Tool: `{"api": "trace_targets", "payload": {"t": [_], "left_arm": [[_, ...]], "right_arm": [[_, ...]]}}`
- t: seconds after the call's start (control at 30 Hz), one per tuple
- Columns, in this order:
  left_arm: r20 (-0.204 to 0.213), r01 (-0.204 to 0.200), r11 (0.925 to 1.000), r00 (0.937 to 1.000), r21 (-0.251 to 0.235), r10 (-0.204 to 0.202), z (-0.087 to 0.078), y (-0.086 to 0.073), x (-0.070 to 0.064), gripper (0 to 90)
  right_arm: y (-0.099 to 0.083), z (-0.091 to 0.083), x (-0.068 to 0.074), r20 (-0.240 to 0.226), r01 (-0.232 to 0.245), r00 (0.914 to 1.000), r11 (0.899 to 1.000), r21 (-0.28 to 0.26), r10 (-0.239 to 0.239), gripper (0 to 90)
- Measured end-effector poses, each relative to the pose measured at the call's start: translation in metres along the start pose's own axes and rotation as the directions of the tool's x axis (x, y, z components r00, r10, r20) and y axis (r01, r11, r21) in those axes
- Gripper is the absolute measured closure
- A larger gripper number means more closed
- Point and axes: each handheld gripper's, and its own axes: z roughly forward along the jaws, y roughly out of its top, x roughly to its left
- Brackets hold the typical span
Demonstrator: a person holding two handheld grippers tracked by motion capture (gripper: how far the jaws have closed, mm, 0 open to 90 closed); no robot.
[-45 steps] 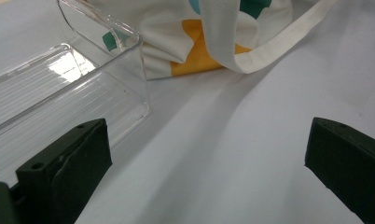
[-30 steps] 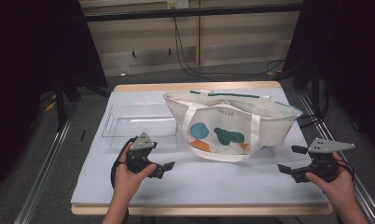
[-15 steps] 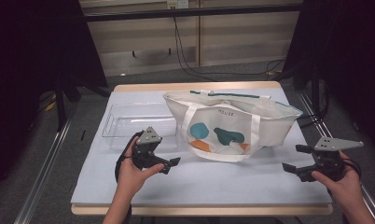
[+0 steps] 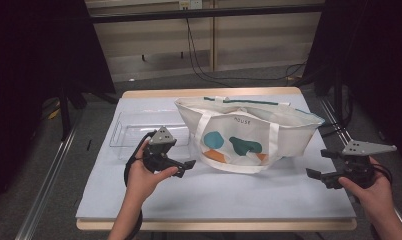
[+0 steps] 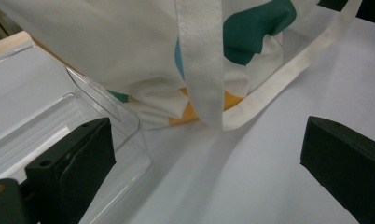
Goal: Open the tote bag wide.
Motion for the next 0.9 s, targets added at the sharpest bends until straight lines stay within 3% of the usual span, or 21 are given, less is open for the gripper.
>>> {"api": "trace_targets", "payload": {"t": [0.1, 0.23, 0.5, 0.67, 0.9], "left_arm": [[-0.005, 0.007, 1.0000, 1.0000, -0.003, -0.007, 0.000, 0.004, 0.002, 3.3], [-0.005, -0.006, 0.9996, 1.0000, 0.029, 0.006, 0.002, 0.009, 0.002, 3.3], [-0.002, -0.016, 0.9997, 0.9999, 0.018, 0.016, 0.005, 0.020, 0.004, 3.3], [0.005, -0.020, 0.9996, 0.9998, 0.018, 0.020, 0.004, 0.026, 0.004, 3.3], [0.020, -0.012, 0.9999, 0.9997, 0.008, 0.012, 0.005, 0.030, 0.006, 3.4]], "right_arm": [[0.003, -0.002, 0.000, 0.007, 0.005, 1.0000, 1.000, -0.003, -0.005, 7.5], [0.007, -0.003, -0.001, -0.001, -0.001, 1.0000, 1.000, -0.010, 0.001, 7.5], [0.018, -0.006, -0.002, -0.008, 0.017, 0.9998, 1.000, -0.007, -0.017, 7.5], [0.022, -0.007, -0.005, -0.026, 0.000, 0.9997, 1.000, -0.017, -0.001, 7.5], [0.027, -0.009, -0.007, -0.015, 0.009, 0.9998, 1.000, -0.013, -0.009, 7.5]]}}
